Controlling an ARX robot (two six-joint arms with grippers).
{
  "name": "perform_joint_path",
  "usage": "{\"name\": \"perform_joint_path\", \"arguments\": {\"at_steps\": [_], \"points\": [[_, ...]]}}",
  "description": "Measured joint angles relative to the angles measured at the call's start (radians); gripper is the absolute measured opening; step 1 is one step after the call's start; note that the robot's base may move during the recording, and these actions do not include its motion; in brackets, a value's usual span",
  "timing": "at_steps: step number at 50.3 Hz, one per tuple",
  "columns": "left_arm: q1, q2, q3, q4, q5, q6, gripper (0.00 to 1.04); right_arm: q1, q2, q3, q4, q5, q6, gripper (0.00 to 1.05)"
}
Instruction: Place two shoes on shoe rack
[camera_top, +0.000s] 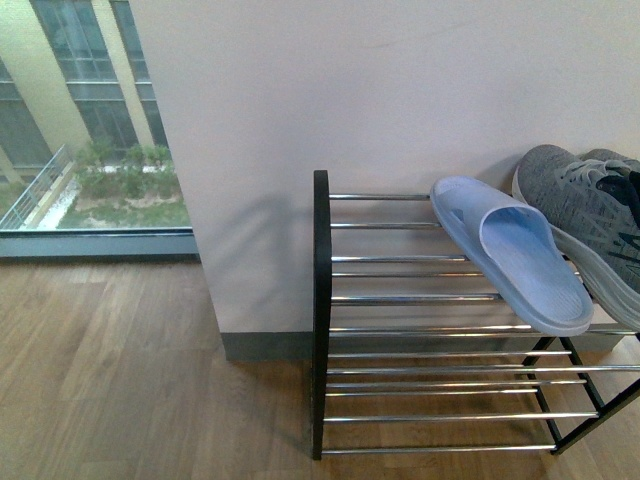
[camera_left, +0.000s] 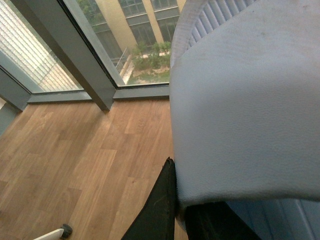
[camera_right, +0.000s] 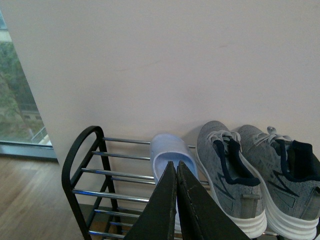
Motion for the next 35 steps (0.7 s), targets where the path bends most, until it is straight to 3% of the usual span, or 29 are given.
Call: {"name": "perform_joint_path", "arguments": {"at_steps": [23,27,35], "points": [[0.000,0.000,0.000,0.000,0.000,0.000,0.02,0.000,-0.127,0.000,-0.127,0.000,0.000,0.01],[0.000,0.000,0.000,0.000,0.000,0.000,0.02,0.000,-0.242,0.000,-0.276,0.002,0.000,0.01],[0.000,0.000,0.000,0.000,0.000,0.000,0.02,0.000,-0.292,0.000,-0.299,0.000,0.000,0.01]]}}
